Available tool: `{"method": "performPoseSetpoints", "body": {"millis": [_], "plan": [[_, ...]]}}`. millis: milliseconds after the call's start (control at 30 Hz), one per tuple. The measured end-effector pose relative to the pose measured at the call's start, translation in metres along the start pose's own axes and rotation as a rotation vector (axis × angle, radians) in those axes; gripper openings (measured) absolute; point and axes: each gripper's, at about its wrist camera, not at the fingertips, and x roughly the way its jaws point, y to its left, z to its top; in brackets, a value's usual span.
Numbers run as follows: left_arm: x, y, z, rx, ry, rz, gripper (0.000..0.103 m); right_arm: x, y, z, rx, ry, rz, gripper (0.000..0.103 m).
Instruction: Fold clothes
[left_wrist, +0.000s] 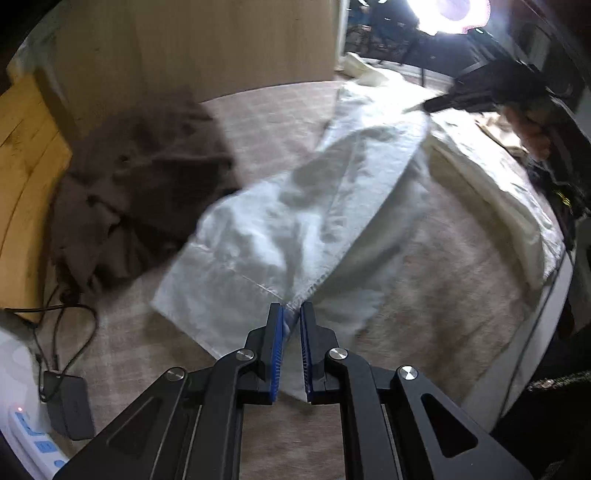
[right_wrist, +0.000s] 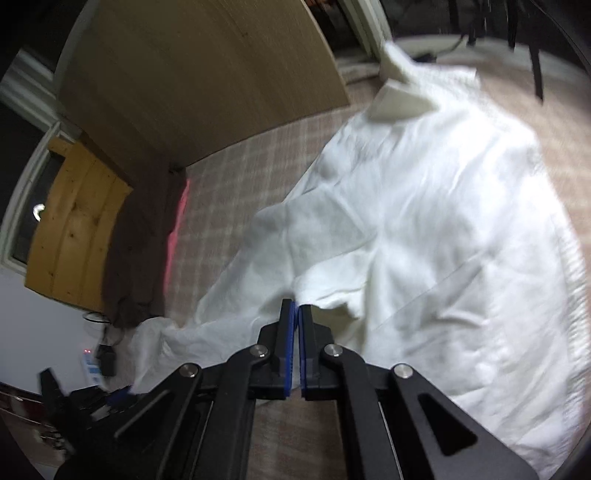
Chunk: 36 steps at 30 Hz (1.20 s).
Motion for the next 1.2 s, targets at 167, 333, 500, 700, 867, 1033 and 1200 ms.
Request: {"method": "performPoseSetpoints", "body": {"millis": [167,333,500,700,867,1033,1200], "plan": [[0.027,-0.030,-0.009,0.016,0.059,-0.050,0.010,0.013,-0.009,-0.004,-0.034,0.015,-0.106,0.002],[0.021,-0.031,-0.019,-0.013,0.071,-0.024,0.033,0.032,-0.023,-0.009,0.002,0.096,-0.116,0.003],[-0.016,0.006,-0.029,-0.121,0.020,-0.032,0.050,0.003,-0.016,-0.020,-0.069,0.168,-0.055,0.004],[-0.033,0.061,-0.034,-0.193,-0.009,-0.015,0.051,-0.029,0.063,0.008,-0.535,0.037,-0.002,0.047],[-0.003,0.062,-0.008,-0.120,0.014,-0.090,0.051,0.015,0.123,0.040,-0.900,0.126,0.007,0.047],[0.009,0.061,-0.005,-0.080,0.082,-0.107,0.051,0.067,0.155,0.036,-1.288,0.274,-0.019,0.047],[0.018,0.060,-0.011,-0.102,0.122,-0.122,0.051,0.115,0.155,0.039,-1.413,0.477,0.041,0.047]]}}
